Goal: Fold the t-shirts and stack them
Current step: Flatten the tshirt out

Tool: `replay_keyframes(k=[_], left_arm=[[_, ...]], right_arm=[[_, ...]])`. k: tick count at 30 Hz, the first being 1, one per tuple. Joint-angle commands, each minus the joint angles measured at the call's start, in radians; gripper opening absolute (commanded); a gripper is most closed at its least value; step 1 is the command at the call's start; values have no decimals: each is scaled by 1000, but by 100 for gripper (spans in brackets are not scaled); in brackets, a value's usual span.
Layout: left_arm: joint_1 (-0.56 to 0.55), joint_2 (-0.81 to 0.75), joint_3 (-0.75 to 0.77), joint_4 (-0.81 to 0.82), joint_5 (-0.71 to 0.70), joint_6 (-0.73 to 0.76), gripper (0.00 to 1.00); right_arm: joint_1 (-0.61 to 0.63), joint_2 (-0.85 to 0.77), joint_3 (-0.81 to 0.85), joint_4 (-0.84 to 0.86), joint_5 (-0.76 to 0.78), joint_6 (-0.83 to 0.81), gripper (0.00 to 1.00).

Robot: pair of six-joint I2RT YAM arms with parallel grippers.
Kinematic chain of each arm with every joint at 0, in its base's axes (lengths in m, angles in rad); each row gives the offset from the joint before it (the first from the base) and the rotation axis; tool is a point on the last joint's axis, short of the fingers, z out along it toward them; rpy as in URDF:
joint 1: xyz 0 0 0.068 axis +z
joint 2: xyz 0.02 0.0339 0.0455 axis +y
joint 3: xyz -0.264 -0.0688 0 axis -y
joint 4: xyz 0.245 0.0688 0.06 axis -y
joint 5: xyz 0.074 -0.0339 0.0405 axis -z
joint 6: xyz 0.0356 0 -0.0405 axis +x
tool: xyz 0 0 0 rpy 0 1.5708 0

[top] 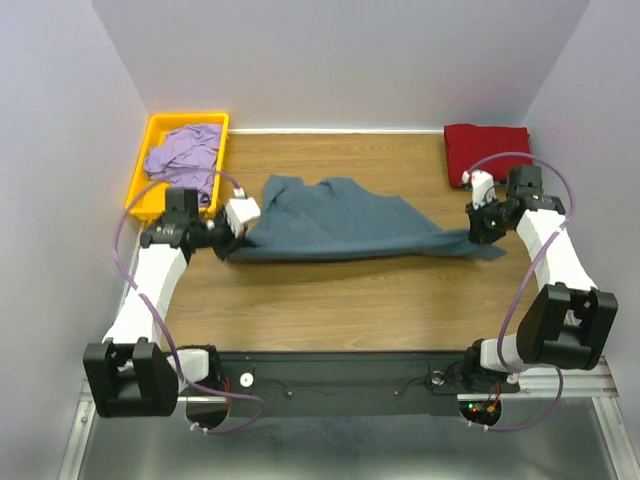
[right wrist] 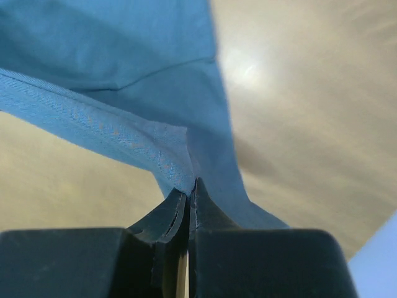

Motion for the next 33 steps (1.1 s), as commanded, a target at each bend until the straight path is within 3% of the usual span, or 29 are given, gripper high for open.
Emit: replay_keyframes(k=[1, 3, 4, 6, 7, 12, 15, 19, 23, 25, 31, 33], left_arm=[[2, -97, -161, -159, -121, 336, 12], [2, -131, -230, -185, -161, 442, 27], [2, -145, -246, -203, -174, 473, 34], [2, -180, -266, -252, -189, 545, 55], [2, -191, -266, -266, -188, 559, 57], [2, -182, -194, -233, -85, 473, 63], [-62, -82, -116, -103, -46, 243, 62], [-115, 85, -7, 2, -24, 74, 60], [-122, 211, 105, 170, -58, -124, 60], [-135, 307, 162, 294, -135, -309, 60], [-149, 556, 389, 405, -247, -495, 60], [-156, 646, 465, 413, -237, -521, 68]], right_arm=[[-5, 6, -27, -176, -85, -237, 5], [9, 21, -53, -289, -106, -308, 19], [9, 21, -63, -319, -108, -338, 38], [9, 12, -74, -360, -102, -403, 55], [10, -2, -72, -380, -93, -414, 63], [10, 15, 14, -382, -152, -383, 70], [10, 116, 106, -307, -244, -249, 71], [94, 258, 232, -206, -272, -13, 60], [211, 346, 302, -45, -222, 173, 50], [275, 427, 362, 4, -183, 242, 50], [355, 623, 494, 118, -87, 362, 54], [365, 671, 537, 135, -65, 381, 56]])
